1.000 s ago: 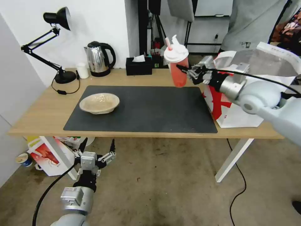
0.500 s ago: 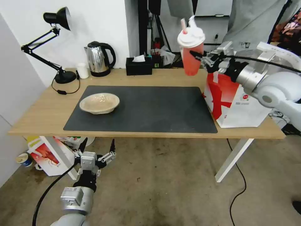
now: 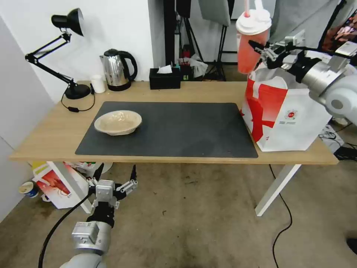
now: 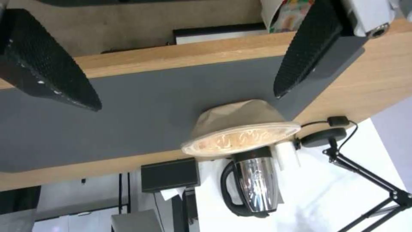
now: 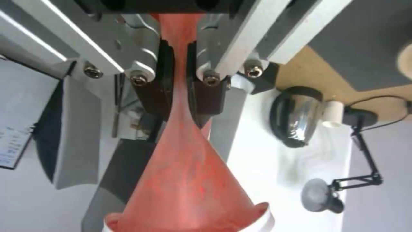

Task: Pick up the trash from the table and place it into the takeout bag.

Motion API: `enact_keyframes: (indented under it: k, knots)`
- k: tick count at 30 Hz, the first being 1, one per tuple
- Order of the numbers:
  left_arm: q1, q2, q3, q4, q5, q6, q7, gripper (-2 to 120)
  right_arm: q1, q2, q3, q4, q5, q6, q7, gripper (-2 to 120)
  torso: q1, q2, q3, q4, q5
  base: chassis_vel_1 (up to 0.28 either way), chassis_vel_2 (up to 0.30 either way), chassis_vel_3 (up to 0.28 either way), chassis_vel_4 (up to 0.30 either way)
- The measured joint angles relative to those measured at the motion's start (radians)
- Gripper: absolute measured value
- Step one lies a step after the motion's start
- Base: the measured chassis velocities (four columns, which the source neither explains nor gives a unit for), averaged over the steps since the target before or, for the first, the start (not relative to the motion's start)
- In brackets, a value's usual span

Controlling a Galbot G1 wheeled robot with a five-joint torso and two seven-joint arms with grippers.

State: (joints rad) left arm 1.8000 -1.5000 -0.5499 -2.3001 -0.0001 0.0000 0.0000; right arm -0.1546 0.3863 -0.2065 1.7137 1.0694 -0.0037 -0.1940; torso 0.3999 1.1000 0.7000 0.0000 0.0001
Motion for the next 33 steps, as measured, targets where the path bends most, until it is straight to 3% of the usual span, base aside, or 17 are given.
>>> enact_keyframes:
  k: [17, 33]
  knots:
    - [0.000, 0.000, 0.000, 0.000, 0.000, 0.000, 0.000, 100, -0.156, -0.006, 0.182, -0.115, -0.047, 0.002, -0.002, 4, 0.000, 0.000, 0.000, -0.0001, 0.0000, 0.000, 0.000, 0.000, 0.000]
    - [0.000, 0.000, 0.000, 0.000, 0.000, 0.000, 0.000, 100, -0.258, -0.021, 0.280, -0.195, -0.112, -0.002, 0.019, 4, 0.000, 0.000, 0.000, -0.0002, -0.0001, 0.000, 0.000, 0.000, 0.000]
